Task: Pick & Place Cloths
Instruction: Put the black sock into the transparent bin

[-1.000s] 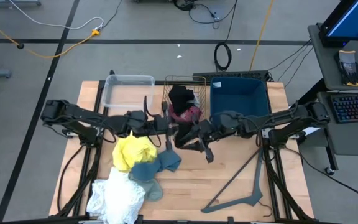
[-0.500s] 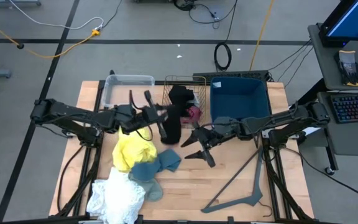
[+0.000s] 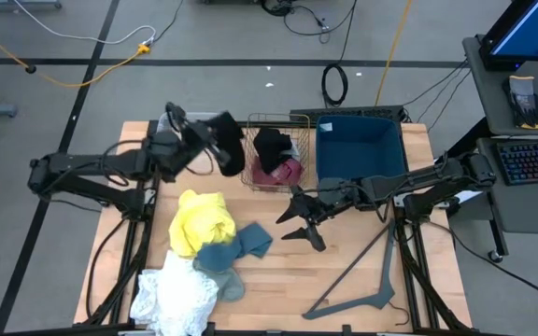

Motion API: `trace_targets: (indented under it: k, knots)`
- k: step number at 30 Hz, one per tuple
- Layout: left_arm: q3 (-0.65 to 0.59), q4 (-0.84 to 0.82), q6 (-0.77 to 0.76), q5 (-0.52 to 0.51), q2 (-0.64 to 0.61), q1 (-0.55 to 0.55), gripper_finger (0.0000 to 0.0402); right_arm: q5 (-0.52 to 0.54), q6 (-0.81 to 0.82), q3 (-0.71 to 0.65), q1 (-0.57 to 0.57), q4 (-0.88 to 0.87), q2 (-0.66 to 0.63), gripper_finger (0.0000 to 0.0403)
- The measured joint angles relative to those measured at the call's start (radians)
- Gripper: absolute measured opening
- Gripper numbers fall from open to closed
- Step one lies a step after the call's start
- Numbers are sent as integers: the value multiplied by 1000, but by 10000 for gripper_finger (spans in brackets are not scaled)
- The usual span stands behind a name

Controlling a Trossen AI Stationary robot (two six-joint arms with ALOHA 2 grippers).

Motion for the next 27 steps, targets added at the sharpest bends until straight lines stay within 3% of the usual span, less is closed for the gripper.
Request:
trace_targets:
  k: [6, 20, 27]
  knots:
    - [0, -100, -53, -57, -54, 130, 0, 0, 3, 0, 0, -2, 0, 213]
    - [0, -388, -238, -57, -43, 430, 0, -1, 3, 0, 3, -16, 0, 211]
    - [-14, -476, -338, -26, -25, 523, 0, -1, 2, 0, 3, -16, 0, 210]
